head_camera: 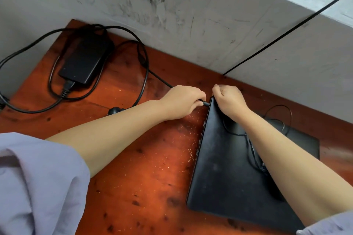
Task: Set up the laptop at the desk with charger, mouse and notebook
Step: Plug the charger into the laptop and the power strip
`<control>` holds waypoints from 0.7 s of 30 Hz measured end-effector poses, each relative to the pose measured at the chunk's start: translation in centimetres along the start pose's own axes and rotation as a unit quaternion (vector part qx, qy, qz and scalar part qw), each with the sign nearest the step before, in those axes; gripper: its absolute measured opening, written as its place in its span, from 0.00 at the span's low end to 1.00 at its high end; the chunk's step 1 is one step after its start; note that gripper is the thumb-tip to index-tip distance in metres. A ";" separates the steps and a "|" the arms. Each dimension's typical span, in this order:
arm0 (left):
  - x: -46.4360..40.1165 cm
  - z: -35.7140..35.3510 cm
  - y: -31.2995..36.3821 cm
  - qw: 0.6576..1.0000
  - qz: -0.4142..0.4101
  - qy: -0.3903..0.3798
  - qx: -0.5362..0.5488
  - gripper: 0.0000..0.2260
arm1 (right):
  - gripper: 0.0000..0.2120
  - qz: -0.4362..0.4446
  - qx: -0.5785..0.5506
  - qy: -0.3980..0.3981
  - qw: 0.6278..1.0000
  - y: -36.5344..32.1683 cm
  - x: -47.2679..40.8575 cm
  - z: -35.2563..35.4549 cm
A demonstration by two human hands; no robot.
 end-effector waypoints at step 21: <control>0.7 -4.9 -1.9 0.996 0.032 0.009 -0.088 0.10 | 0.15 0.035 0.054 0.011 0.998 0.8 1.5 -2.3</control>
Point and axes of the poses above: each hand's wrist, its own x-axis away from the middle knuckle, its own z-axis out of the back of the hand, y = z × x, the point moved 6 cm from there along -x, towards the middle knuckle, and after that the axes turned 4 degrees about -z, right-handed, at the moved point
